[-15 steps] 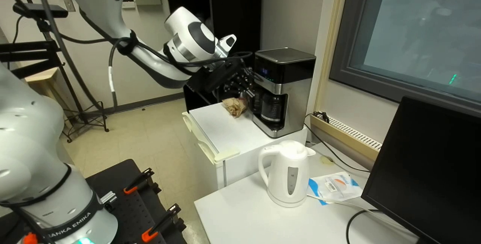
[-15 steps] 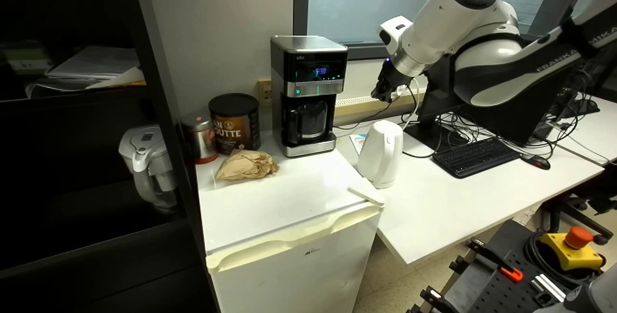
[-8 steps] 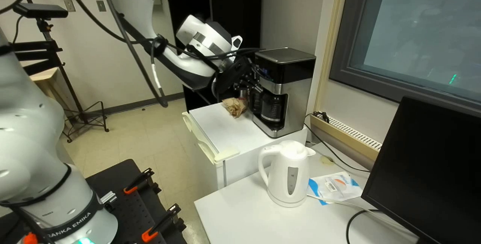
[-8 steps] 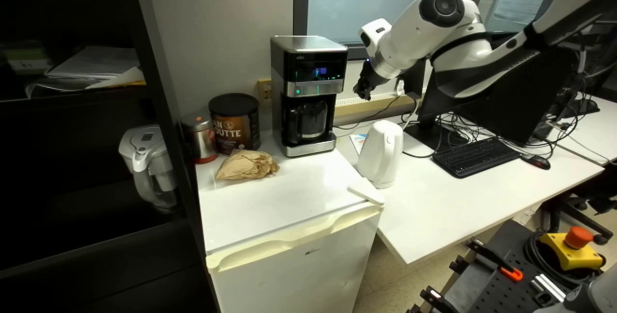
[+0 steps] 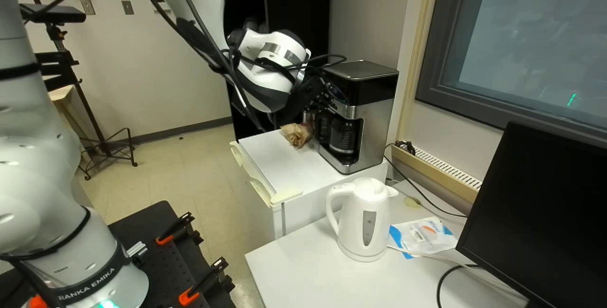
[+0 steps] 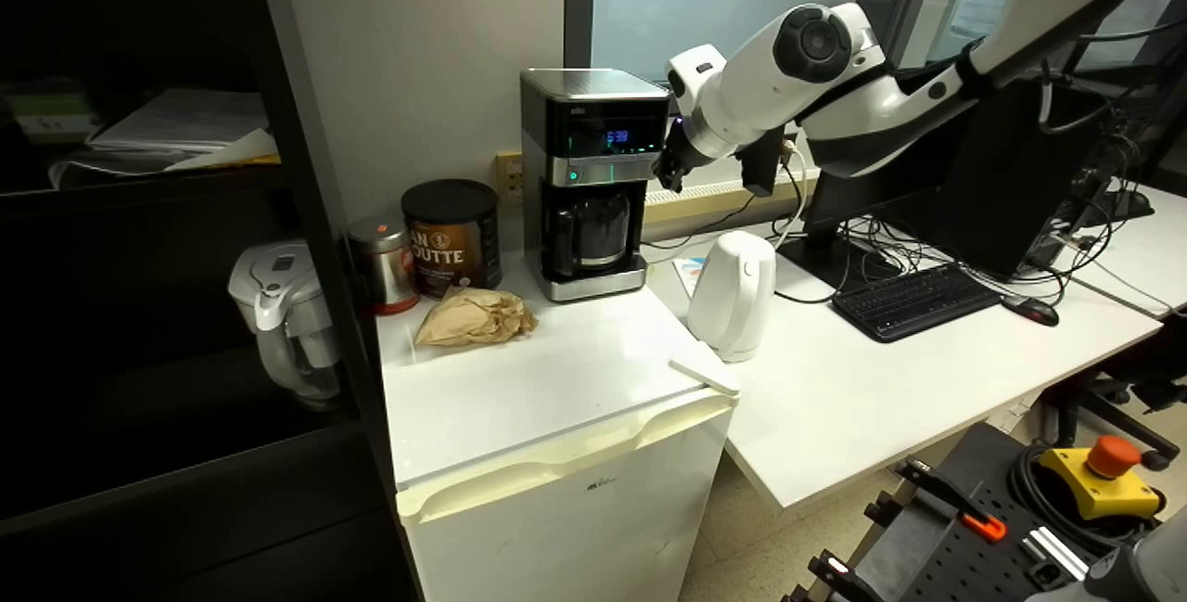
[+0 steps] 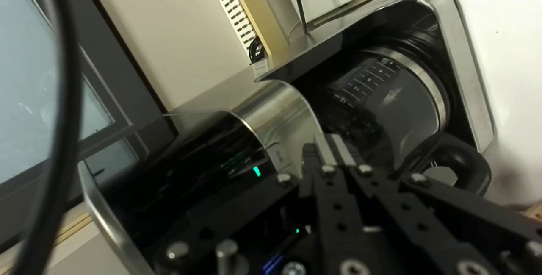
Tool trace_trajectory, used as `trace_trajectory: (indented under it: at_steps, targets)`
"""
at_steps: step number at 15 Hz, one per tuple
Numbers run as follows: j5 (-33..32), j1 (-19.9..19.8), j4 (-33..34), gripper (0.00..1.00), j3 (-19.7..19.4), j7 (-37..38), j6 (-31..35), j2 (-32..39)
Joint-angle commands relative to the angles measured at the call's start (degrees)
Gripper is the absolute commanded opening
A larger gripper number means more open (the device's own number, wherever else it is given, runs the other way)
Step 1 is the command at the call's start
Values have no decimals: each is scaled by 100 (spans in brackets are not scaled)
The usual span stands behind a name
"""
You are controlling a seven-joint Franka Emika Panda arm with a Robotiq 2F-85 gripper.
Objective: Press a button on the coffee maker
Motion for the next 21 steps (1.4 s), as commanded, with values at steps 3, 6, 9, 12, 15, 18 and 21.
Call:
trace_trajectory:
  at_steps: [3, 6, 9, 12, 15, 18, 21]
  targets:
    - [-757, 49, 430, 0, 101, 797, -110, 279]
    - [-1029, 38, 516, 0, 138, 1074, -129, 335]
    - [-1210, 27, 596, 0, 154, 1269, -162, 409]
    - [-1340, 17, 642, 0, 152, 1407, -194, 467]
    - [-1497, 3, 672, 0, 155, 1580, -170, 490]
    - [-1678, -7, 685, 0, 165, 1809, -149, 484]
    - [-1730, -29, 555, 0, 152, 1911, -16, 358]
